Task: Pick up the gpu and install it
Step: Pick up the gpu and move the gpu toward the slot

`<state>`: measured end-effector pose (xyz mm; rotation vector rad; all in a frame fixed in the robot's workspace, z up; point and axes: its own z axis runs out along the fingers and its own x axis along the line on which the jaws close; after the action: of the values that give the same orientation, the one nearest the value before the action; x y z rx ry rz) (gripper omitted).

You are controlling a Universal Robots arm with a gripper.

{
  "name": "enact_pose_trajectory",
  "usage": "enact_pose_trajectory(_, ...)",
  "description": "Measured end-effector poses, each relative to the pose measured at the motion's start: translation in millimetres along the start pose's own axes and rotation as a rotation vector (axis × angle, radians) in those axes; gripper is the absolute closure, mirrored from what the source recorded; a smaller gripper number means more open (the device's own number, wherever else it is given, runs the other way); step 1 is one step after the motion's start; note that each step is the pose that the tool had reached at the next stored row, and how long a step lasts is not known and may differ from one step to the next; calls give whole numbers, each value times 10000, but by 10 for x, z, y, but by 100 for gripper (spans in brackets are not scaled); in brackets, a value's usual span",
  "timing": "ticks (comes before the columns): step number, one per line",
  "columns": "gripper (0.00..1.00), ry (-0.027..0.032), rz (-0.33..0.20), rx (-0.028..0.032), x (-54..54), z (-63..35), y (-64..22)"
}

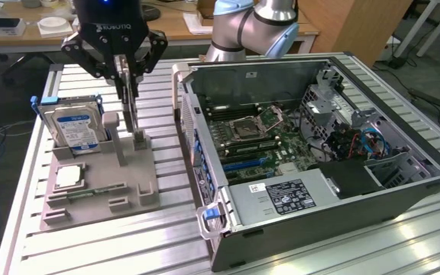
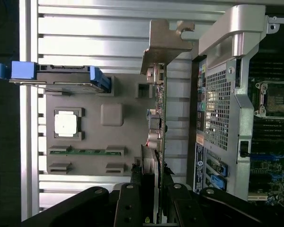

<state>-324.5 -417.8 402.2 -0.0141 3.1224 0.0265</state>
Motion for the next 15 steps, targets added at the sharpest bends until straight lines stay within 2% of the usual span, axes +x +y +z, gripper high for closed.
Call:
enact_pose_trajectory(8, 73, 0, 0, 0, -3, -152, 2)
enact_pose_trajectory(15, 73, 1, -1, 4, -6, -172, 3)
